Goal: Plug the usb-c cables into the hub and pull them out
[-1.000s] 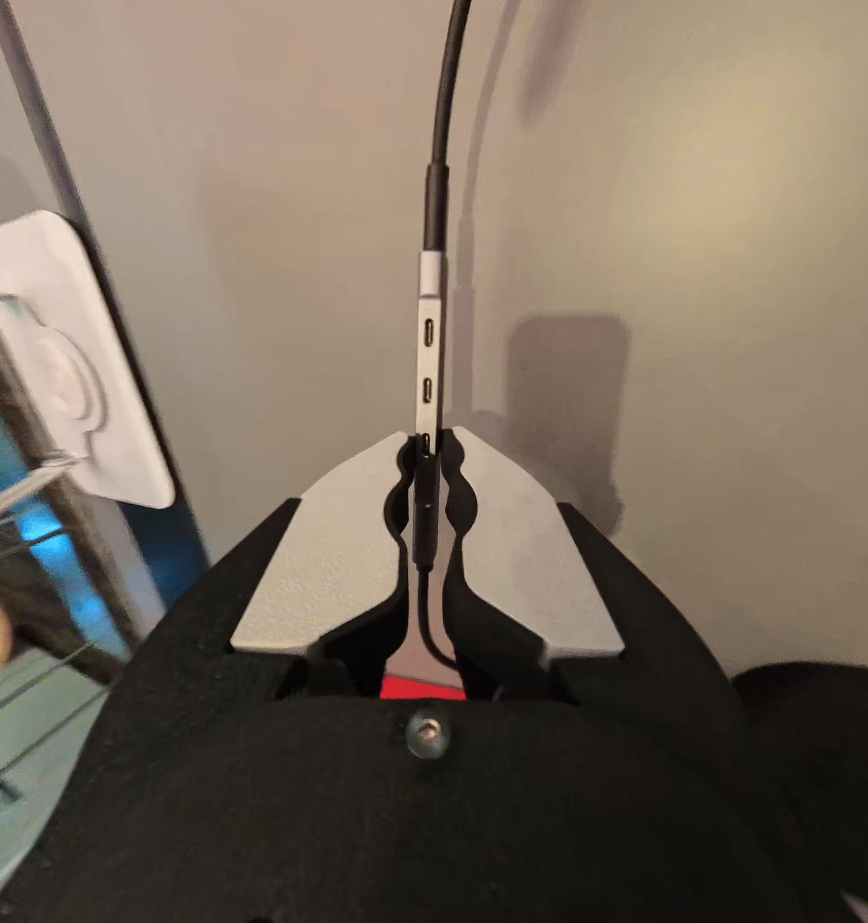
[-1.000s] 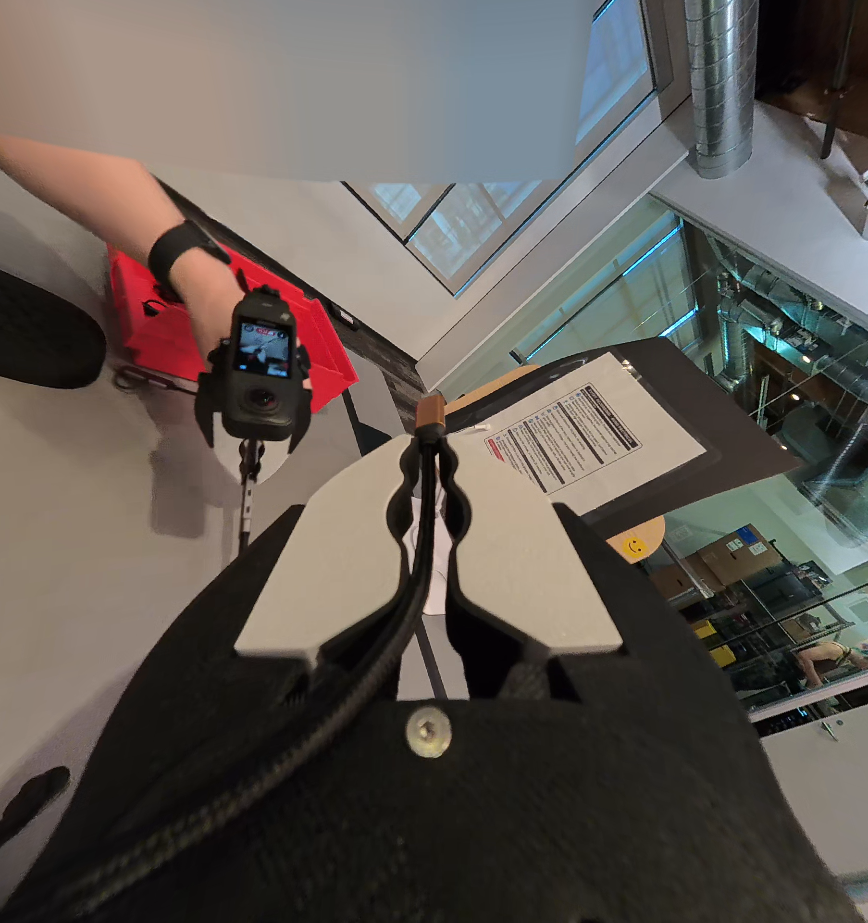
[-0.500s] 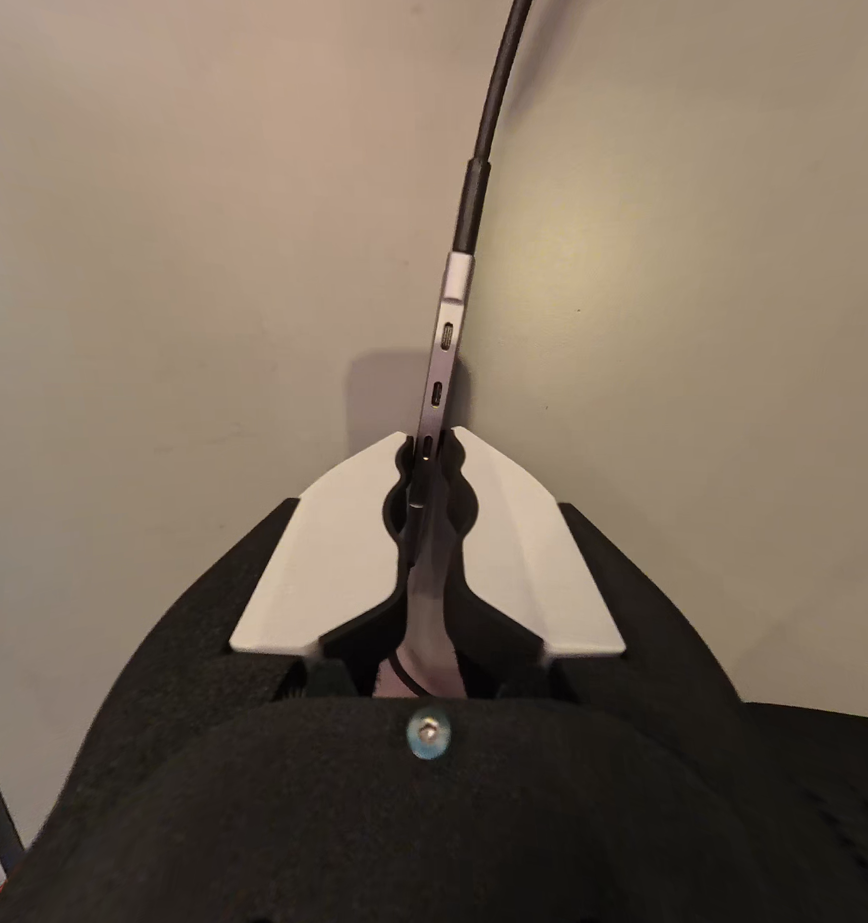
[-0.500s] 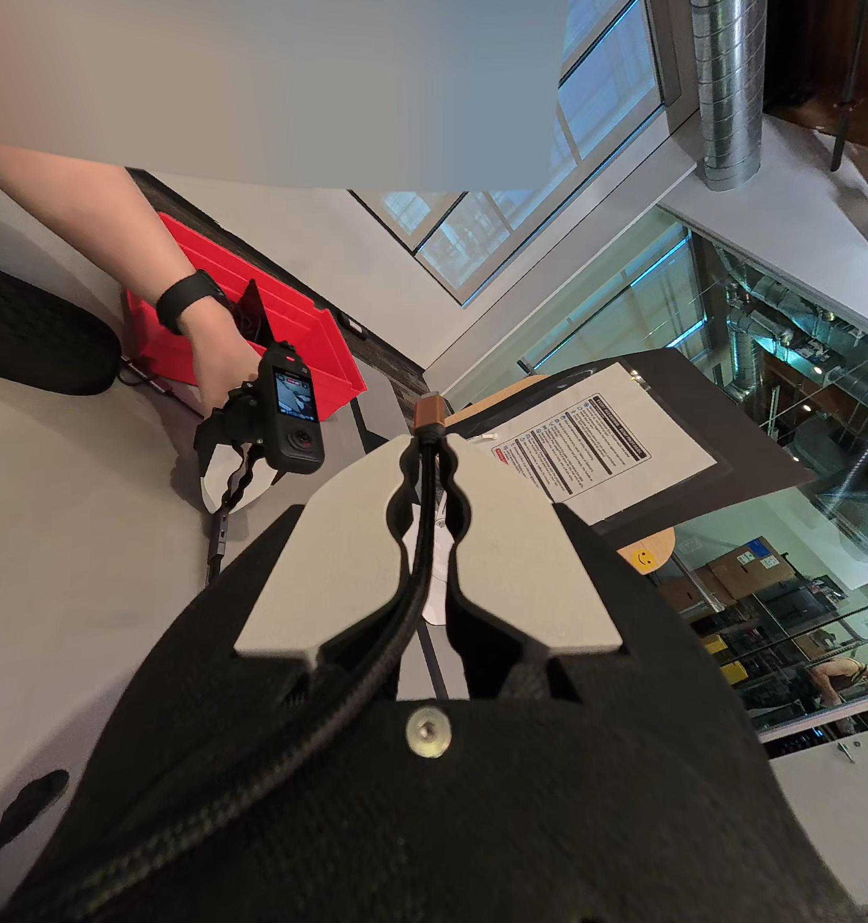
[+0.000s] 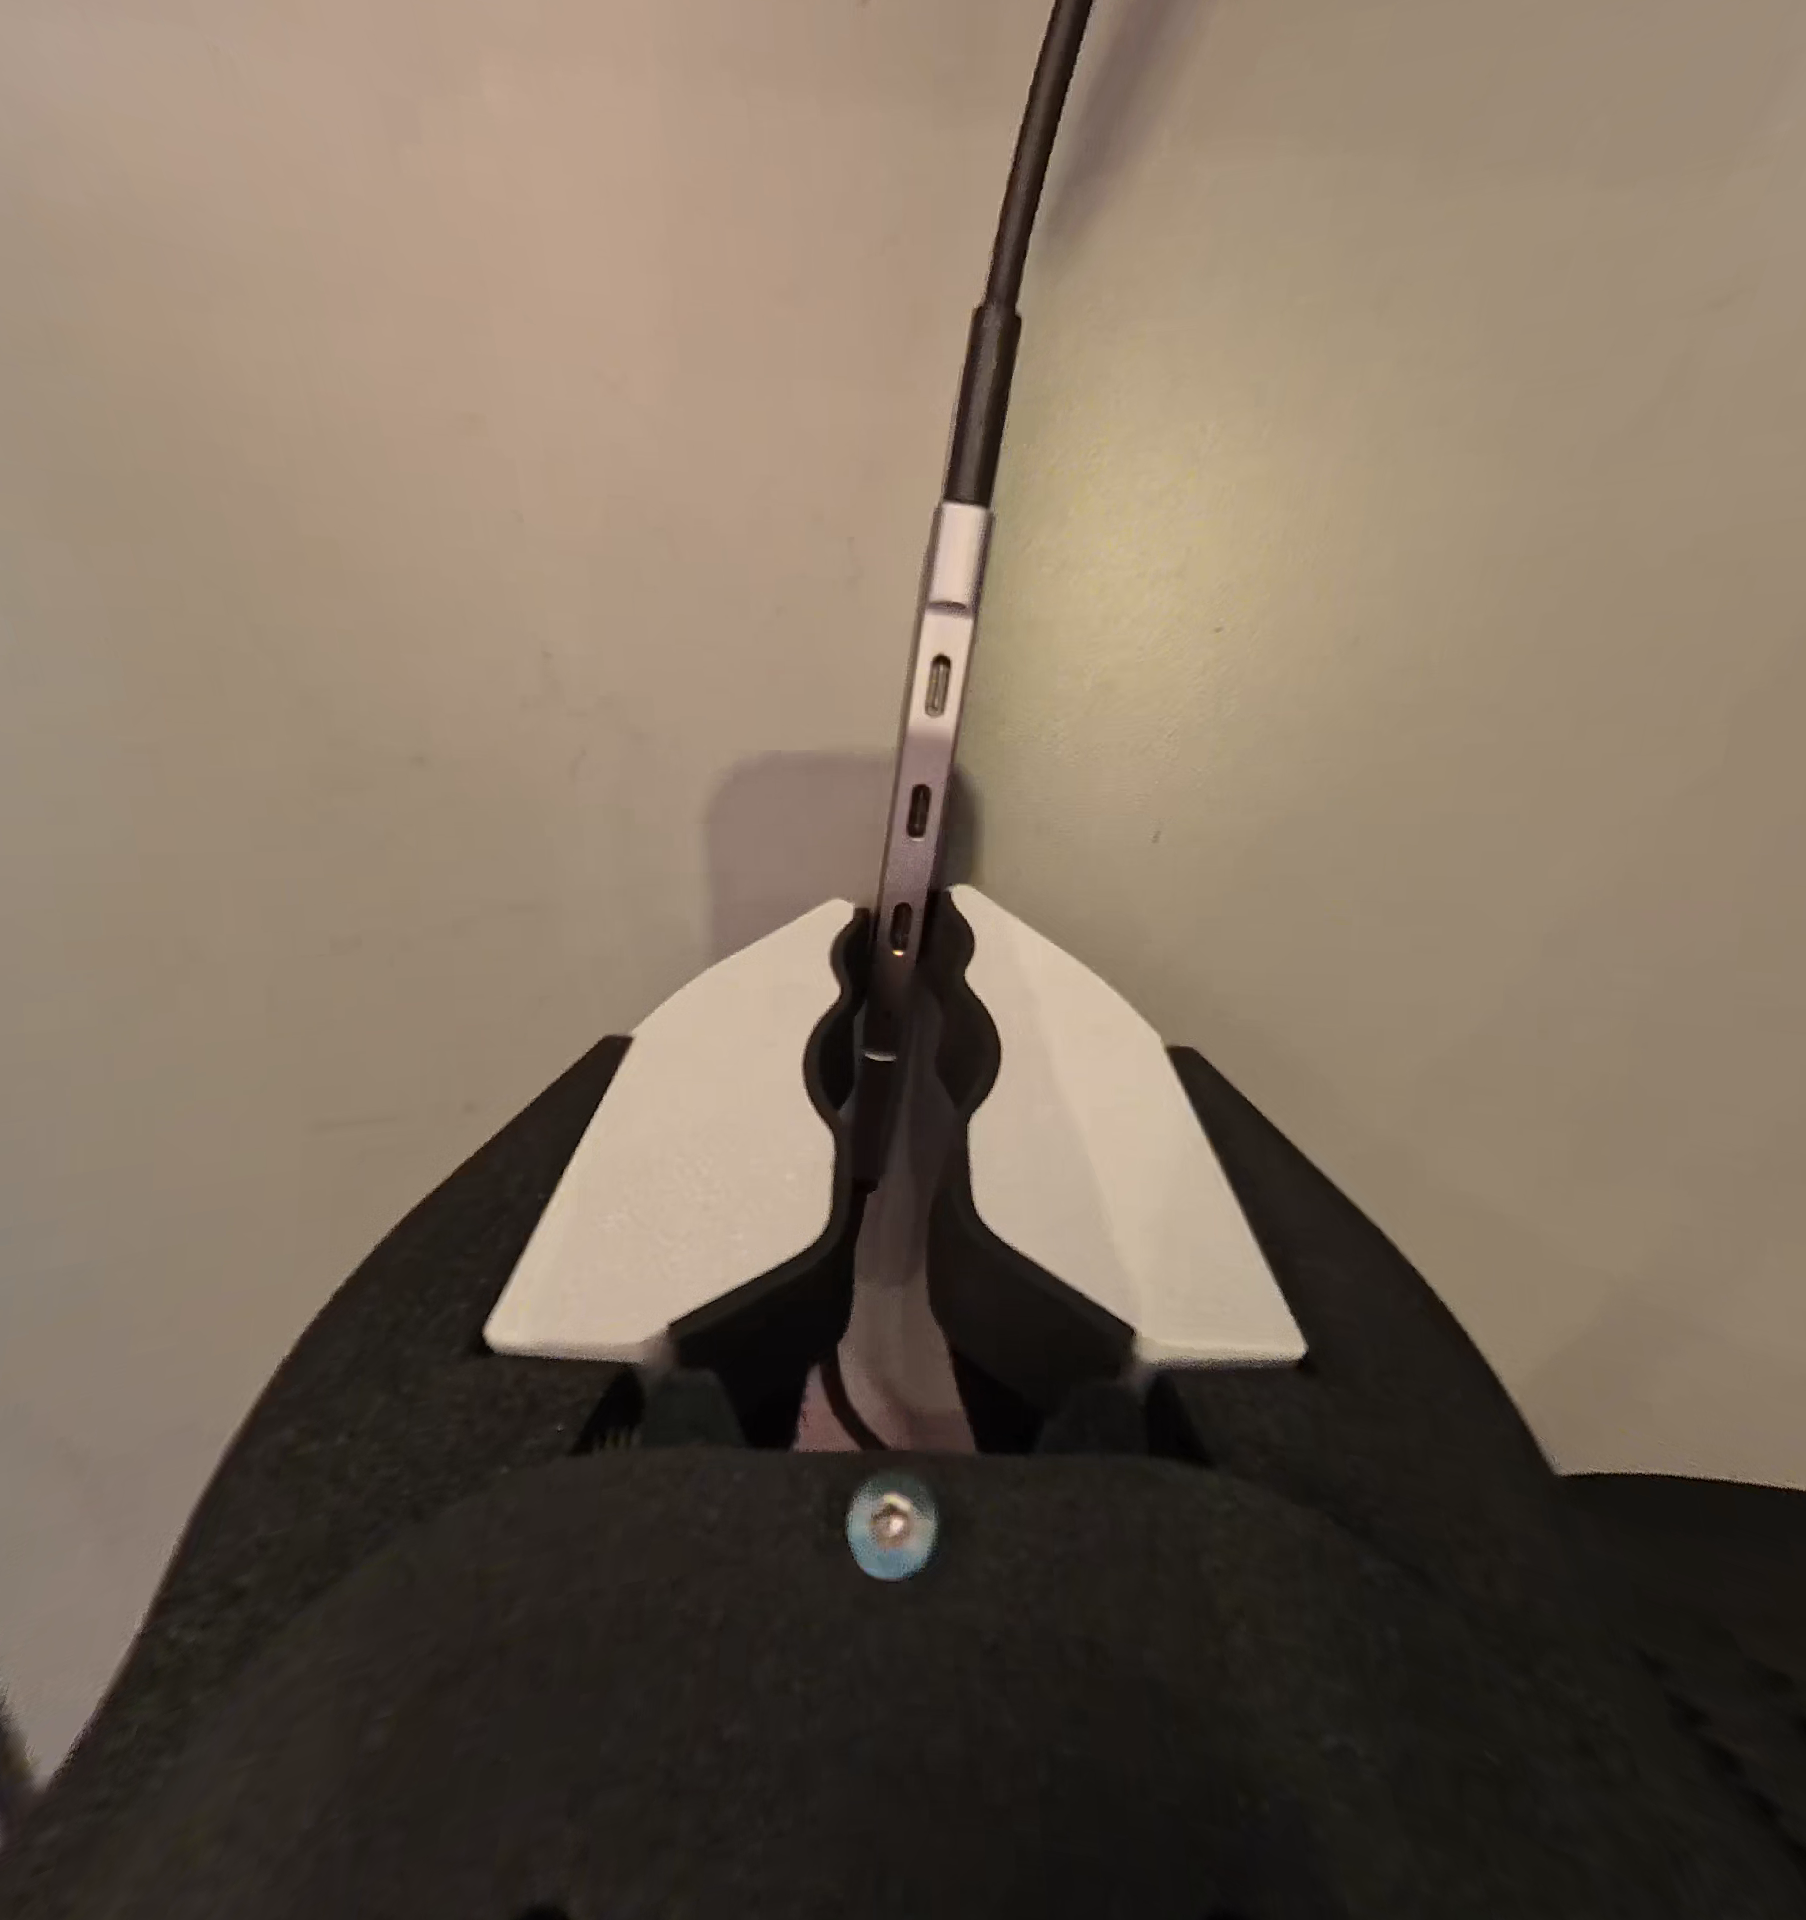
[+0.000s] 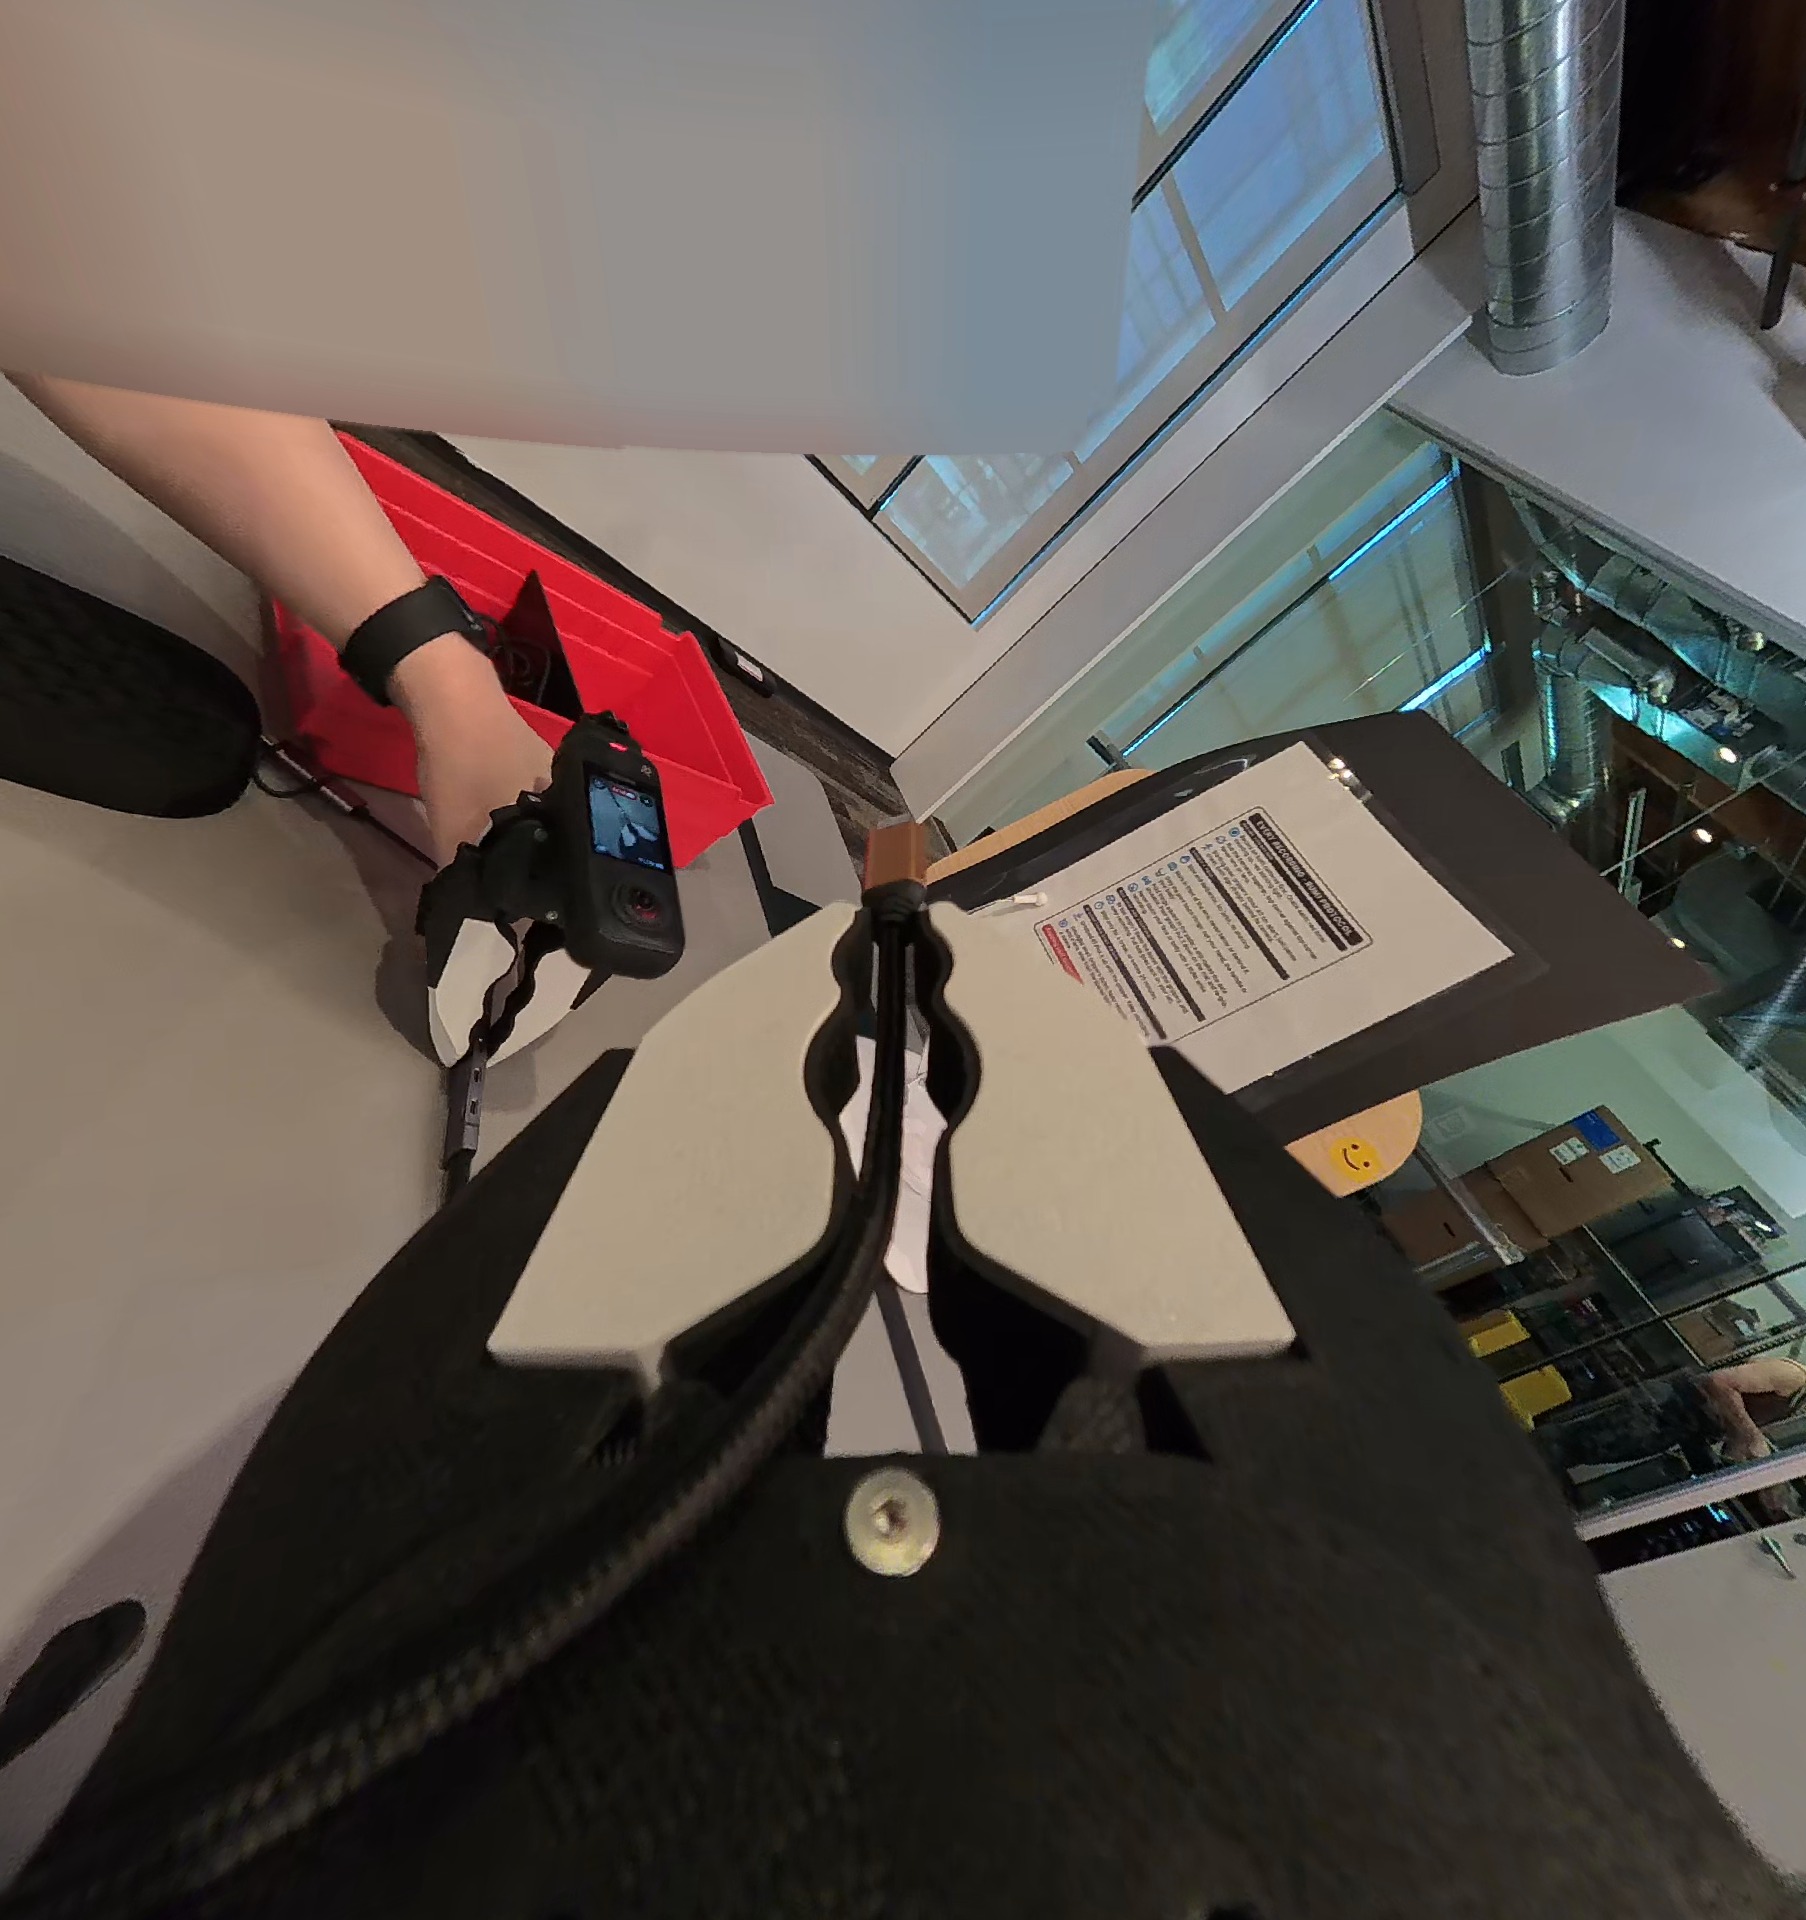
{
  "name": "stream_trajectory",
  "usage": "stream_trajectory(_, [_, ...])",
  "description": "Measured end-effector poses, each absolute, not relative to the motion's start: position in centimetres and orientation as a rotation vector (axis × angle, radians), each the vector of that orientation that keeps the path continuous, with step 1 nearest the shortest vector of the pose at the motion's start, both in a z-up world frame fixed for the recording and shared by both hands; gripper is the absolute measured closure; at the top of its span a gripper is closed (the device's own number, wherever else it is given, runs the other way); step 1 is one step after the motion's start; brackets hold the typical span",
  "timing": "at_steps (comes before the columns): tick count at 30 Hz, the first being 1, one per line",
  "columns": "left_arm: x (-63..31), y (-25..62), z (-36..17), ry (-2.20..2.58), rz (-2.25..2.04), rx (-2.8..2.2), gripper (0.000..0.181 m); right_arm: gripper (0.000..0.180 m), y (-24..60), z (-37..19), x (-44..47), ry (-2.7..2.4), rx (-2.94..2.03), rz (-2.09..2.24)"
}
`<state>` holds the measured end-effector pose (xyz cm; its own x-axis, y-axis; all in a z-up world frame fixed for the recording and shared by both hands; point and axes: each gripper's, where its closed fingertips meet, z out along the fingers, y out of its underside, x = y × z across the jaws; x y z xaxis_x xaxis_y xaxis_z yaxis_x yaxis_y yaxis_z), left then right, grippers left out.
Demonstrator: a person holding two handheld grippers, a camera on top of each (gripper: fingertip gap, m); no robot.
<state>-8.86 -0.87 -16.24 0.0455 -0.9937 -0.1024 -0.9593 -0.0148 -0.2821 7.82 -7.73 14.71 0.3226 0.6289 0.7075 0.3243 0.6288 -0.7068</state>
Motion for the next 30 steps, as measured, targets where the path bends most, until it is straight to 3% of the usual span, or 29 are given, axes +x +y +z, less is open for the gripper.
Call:
stream_trajectory(1, [-8.9, -0.6, -16.1, 1.994, -0.112, -2.031, 0.171, 0.171, -7.6, 14.7, 7.8, -1.273, -0.938, 0.242])
stream_trajectory(4, [-8.5, 0.6, -14.0, 1.928, 0.068, -1.877, 0.171, 0.171, -6.6, 14.6, 7.9, -1.241, -0.986, 0.226])
stream_trajectory(14, [-8.0, 6.3, 0.4, 1.284, 0.506, -1.524, 0.171, 0.171, -0.5, 15.2, 6.1, -0.938, -1.216, 0.188])
stream_trajectory(22, [-10.3, 8.0, 5.4, 1.052, 0.673, -1.372, 0.172, 0.171, 3.2, 11.1, -1.4, -0.791, -1.237, 0.204])
stream_trajectory(30, [-10.6, 8.4, 4.8, 1.051, 0.736, -1.289, 0.171, 0.172, 4.4, 7.5, -4.1, -0.748, -1.296, 0.221])
